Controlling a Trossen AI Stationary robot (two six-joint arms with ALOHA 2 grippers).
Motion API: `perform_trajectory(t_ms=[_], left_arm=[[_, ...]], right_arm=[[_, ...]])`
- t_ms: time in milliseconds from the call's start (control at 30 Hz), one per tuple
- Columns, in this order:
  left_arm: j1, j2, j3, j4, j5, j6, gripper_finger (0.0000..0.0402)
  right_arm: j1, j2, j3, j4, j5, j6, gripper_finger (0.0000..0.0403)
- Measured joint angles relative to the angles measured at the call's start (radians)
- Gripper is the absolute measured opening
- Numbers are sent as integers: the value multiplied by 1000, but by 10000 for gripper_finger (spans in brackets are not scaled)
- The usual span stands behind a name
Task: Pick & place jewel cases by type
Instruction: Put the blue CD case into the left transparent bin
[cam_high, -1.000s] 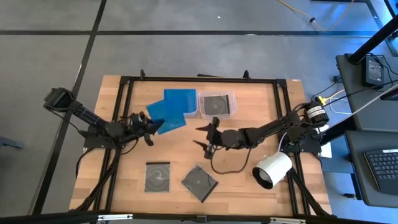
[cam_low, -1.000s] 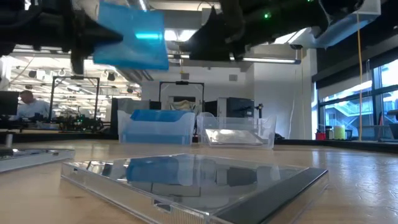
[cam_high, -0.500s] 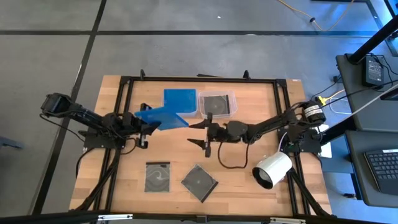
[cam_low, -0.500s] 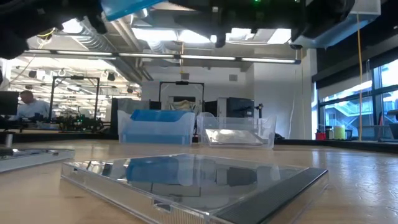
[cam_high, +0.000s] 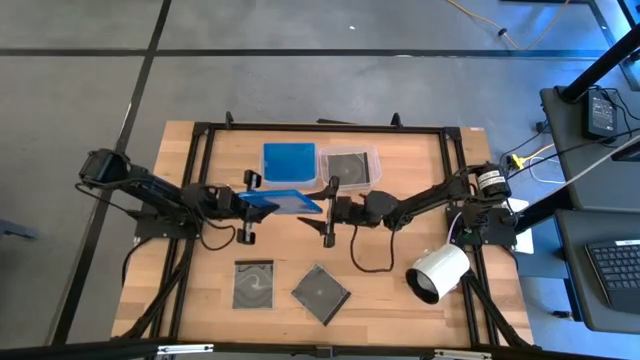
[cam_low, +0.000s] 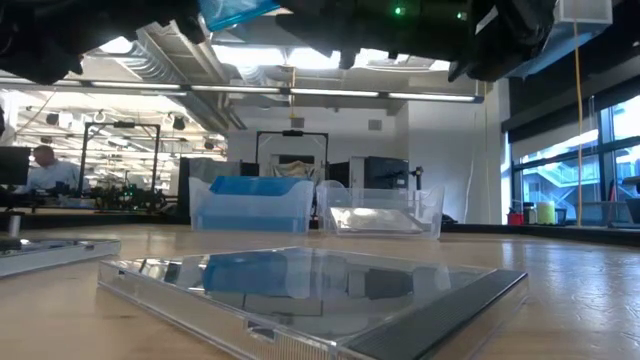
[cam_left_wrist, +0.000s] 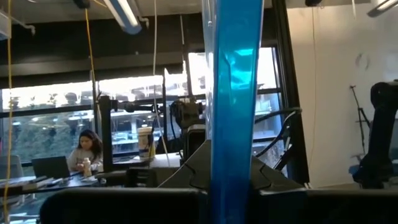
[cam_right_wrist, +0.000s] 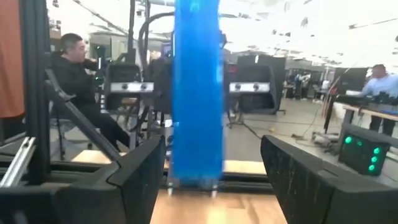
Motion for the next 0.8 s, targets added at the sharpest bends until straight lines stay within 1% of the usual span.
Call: perform_trajectory(t_ms=[167, 267, 333, 433, 600, 800], left_arm=[[0, 7, 15, 0, 0, 9, 22], [0, 7, 15, 0, 1, 10, 22], [0, 7, 15, 0, 1, 11, 22], [0, 7, 15, -1, 1, 4, 22], [0, 7, 15, -3, 1, 3, 22], [-1, 7, 15, -6, 6, -7, 22]], right_arm=[[10, 0, 0, 7, -30, -3, 268], [12, 0, 0, 5, -27, 1, 267], [16, 0, 0, 8, -24, -1, 258], [19, 0, 0, 12, -28, -8, 225], [17, 0, 0, 12, -28, -28, 149], [17, 0, 0, 9, -30, -27, 71]])
